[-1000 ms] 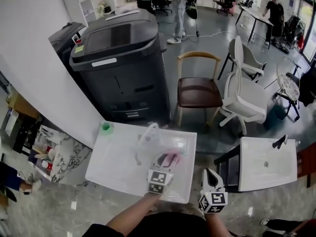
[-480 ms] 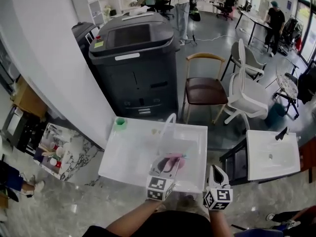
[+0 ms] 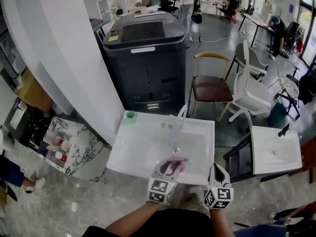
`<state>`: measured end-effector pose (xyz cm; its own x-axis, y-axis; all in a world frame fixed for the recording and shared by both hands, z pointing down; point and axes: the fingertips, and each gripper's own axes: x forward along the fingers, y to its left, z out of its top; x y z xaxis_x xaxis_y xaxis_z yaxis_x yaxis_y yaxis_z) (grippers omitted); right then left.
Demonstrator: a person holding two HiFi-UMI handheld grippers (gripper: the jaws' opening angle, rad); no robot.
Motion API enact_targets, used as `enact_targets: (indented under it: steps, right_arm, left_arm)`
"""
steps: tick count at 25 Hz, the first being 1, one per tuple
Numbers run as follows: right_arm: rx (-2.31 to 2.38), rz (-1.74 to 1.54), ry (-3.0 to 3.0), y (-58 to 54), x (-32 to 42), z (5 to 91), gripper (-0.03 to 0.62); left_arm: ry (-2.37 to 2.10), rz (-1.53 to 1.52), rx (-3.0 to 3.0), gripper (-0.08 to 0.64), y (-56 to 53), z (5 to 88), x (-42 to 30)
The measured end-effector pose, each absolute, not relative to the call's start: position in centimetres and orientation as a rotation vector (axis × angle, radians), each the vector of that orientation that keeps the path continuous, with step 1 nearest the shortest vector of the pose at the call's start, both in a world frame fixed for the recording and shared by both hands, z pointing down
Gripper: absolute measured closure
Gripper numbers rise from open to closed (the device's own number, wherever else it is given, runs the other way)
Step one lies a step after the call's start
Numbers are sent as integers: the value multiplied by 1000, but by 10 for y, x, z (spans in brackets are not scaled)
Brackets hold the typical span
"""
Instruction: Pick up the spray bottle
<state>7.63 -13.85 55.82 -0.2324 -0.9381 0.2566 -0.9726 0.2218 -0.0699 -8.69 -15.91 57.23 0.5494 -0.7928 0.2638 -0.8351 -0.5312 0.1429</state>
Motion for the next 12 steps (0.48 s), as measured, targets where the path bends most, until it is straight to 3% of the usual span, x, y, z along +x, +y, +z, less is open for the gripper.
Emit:
enact_targets:
  steps: [12]
  right_arm:
    - [1795,237,-2327,-127,58,557,595]
  left_arm:
    - [-1400,211,2525,422,-146,571,-105]
